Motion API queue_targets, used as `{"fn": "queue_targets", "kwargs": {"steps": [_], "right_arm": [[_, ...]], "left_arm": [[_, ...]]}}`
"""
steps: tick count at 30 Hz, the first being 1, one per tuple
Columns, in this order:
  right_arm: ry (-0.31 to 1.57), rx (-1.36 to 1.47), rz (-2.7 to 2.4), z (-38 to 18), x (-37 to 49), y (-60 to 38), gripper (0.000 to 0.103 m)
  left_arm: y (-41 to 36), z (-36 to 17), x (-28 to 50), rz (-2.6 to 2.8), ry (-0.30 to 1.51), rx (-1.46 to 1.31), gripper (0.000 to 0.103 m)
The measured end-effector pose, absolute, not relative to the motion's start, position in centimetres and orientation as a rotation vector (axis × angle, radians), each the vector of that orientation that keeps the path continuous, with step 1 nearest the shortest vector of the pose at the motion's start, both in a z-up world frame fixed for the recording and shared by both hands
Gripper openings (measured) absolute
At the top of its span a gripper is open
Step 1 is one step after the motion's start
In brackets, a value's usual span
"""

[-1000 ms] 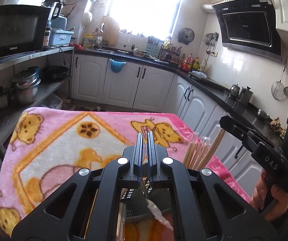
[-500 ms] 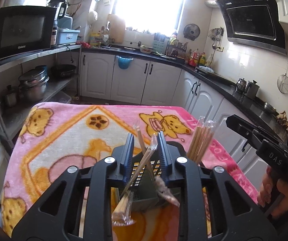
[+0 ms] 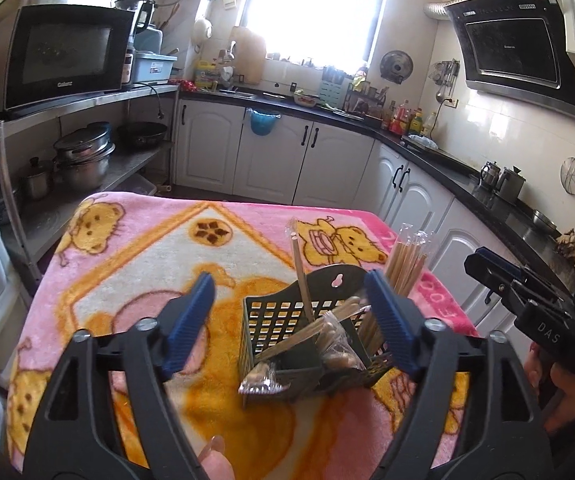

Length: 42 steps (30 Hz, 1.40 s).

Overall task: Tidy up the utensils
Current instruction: 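Pull the open left gripper back from the caddy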

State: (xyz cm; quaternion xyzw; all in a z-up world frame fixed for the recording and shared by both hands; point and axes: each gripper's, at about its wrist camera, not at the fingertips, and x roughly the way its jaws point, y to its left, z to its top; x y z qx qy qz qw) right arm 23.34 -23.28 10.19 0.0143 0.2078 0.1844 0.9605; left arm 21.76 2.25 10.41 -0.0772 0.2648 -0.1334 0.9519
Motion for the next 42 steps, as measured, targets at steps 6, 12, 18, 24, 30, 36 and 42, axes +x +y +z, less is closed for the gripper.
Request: {"fn": "queue_targets", "kwargs": {"steps": [6,12,18,24,30,36,42], "right_arm": [[0.423,0.023,0.37,10.0,22.3,-23.5,0.051],[0.422,0.015,0.371,9.7,20.7,-23.5,0.062],[0.419,-0.006,0.377,9.3,19.2,-23.2,0.078],[0.42,-0.019,0.374,8.5,17.7,-23.1,0.089],[0.444,-0.016,0.368,7.0,16.5,-23.2,0.094],[0.47,-0.022,0.358,5.4,15.7,-23.5,0.094],[0.481,-0.01,0.35,4.1,15.1,-23.7,0.095]], "left_arm": [[2.6,10.4,20.7,-0.245,0.538,-0.162,0.092],[2.5,10.2,19.4,-0.23,0.543,-0.162,0.092],[2.1,9.7,18.0,-0.223,0.543,-0.156,0.092],[1.5,8.4,16.7,-0.214,0.557,-0.156,0.092],[1.2,6.2,15.8,-0.198,0.598,-0.155,0.092],[0.6,4.5,14.5,-0.202,0.61,-0.136,0.093],[0.2,4.0,13.4,-0.207,0.59,-0.13,0.093]]}}
